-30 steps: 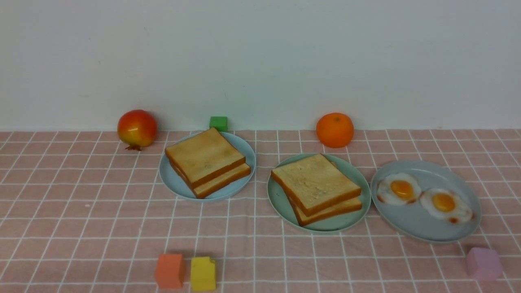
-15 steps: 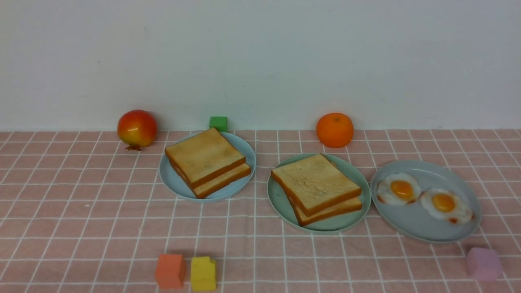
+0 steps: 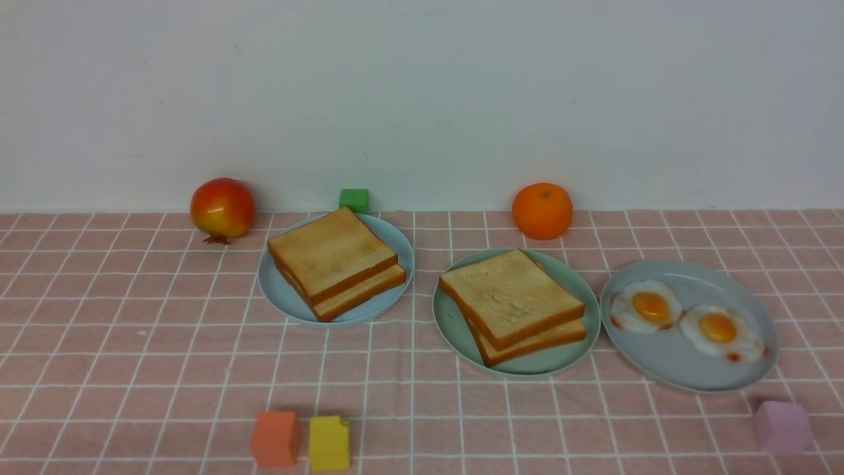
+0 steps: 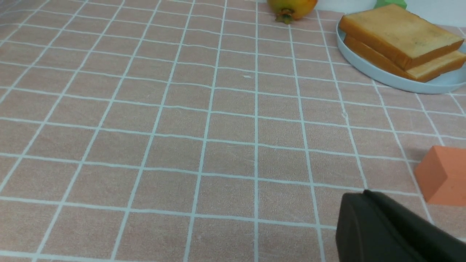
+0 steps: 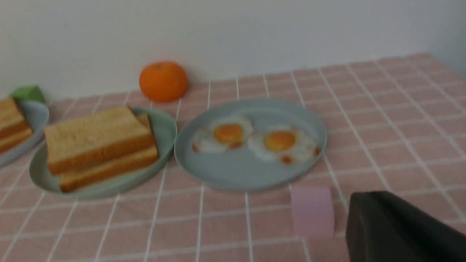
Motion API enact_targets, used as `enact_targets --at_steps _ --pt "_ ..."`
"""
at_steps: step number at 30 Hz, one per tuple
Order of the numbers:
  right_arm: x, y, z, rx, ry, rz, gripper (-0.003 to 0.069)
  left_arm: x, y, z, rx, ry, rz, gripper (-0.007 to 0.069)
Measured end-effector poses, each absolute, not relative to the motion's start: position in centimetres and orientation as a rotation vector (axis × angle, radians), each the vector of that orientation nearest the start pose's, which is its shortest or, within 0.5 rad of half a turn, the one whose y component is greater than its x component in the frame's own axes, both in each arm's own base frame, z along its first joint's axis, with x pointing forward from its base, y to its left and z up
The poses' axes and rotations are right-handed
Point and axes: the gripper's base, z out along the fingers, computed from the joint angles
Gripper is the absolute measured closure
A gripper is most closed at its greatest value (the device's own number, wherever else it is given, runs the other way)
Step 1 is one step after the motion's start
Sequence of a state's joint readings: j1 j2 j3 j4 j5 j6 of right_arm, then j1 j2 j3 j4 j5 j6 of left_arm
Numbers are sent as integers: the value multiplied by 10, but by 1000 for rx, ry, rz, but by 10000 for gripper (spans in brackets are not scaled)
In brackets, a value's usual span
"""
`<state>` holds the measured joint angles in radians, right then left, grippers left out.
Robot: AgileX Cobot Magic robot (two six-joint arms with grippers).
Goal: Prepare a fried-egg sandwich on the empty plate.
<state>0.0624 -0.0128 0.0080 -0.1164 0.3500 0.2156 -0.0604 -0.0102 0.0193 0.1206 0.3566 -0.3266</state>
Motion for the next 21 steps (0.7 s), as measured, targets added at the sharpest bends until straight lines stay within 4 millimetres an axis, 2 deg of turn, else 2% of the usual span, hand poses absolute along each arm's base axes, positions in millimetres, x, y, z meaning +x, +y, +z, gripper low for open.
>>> enact_targets --at_steps 2,21 --pt "52 1 171 92 1889 121 625 53 1 175 -171 1842 -152 612" --pt "51 4 171 77 1895 171 600 53 1 175 -171 1841 -153 601"
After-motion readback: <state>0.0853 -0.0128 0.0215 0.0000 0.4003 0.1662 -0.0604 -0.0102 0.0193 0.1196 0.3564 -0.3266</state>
